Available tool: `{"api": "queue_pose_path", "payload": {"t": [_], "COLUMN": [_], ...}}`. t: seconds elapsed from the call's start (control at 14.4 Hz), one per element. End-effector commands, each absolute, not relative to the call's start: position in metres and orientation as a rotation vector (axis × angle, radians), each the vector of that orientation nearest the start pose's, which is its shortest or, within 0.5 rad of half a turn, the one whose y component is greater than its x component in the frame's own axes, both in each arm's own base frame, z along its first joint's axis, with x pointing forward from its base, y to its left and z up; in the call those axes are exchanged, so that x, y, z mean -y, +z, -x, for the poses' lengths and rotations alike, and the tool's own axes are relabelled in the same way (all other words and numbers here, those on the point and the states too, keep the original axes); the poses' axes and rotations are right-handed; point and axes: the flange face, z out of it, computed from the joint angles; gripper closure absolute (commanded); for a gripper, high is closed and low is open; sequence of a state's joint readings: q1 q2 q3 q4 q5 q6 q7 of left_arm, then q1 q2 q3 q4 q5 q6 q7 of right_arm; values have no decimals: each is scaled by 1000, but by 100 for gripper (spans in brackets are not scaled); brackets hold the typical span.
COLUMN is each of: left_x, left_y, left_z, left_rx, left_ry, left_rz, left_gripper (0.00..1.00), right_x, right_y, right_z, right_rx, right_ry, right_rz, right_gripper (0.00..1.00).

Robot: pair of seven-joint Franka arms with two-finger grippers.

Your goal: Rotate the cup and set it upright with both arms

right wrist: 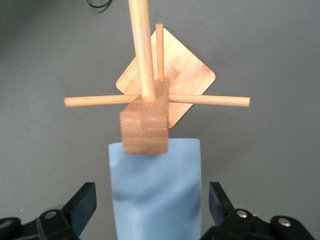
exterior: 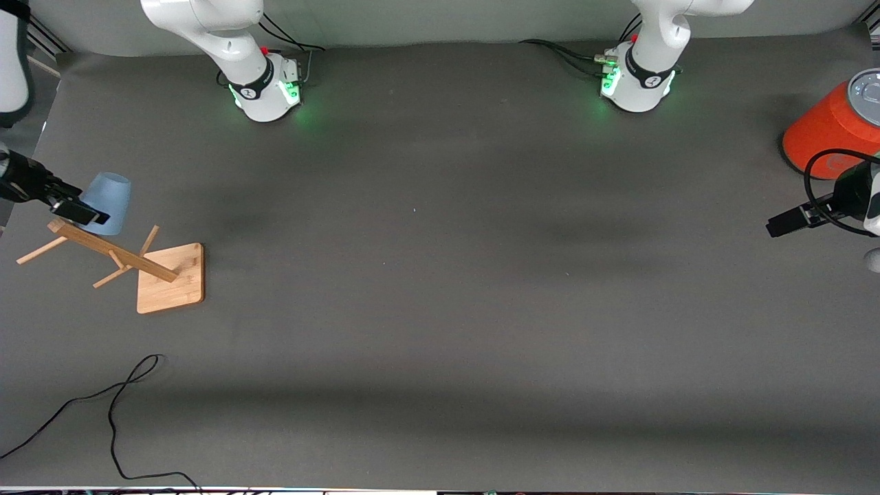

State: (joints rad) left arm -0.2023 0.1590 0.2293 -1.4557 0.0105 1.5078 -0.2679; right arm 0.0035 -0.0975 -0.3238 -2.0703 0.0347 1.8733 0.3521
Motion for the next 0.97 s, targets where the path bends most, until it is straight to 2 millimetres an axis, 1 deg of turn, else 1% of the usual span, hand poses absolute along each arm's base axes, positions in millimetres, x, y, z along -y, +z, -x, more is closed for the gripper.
{"api": "queue_pose_path", "payload": {"t": [0.0, 0.28, 0.35, 0.42, 0.48, 0.55, 0.69, 0.83, 0.9], "left_x": [-7, -8, -9, -10, -12, -14, -11, -5, -2], "left_y": [587, 588, 590, 594, 602, 604, 603, 600, 600], "left_z": [-593, -593, -593, -594, -594, -595, -594, -596, -597], "left_rx": [456, 461, 463, 468, 475, 480, 473, 463, 458], "left_ry": [126, 120, 113, 94, 64, 54, 56, 58, 55], "left_rz": [3050, 3051, 3052, 3054, 3057, 3057, 3056, 3056, 3056], "left_gripper": [0, 0, 0, 0, 0, 0, 0, 0, 0], "right_x": [155, 155, 155, 155, 155, 156, 155, 151, 141], "right_y": [450, 448, 449, 450, 450, 450, 453, 467, 477], "right_z": [-476, -476, -476, -476, -476, -475, -475, -469, -466], "right_rx": [-1050, -1052, -1050, -1036, -1034, -1036, -1031, -1038, -1025], "right_ry": [147, 154, 154, 153, 155, 155, 153, 157, 169], "right_rz": [2873, 2872, 2873, 2877, 2878, 2877, 2878, 2865, 2863], "right_gripper": [0, 0, 13, 42, 53, 55, 55, 56, 56]}}
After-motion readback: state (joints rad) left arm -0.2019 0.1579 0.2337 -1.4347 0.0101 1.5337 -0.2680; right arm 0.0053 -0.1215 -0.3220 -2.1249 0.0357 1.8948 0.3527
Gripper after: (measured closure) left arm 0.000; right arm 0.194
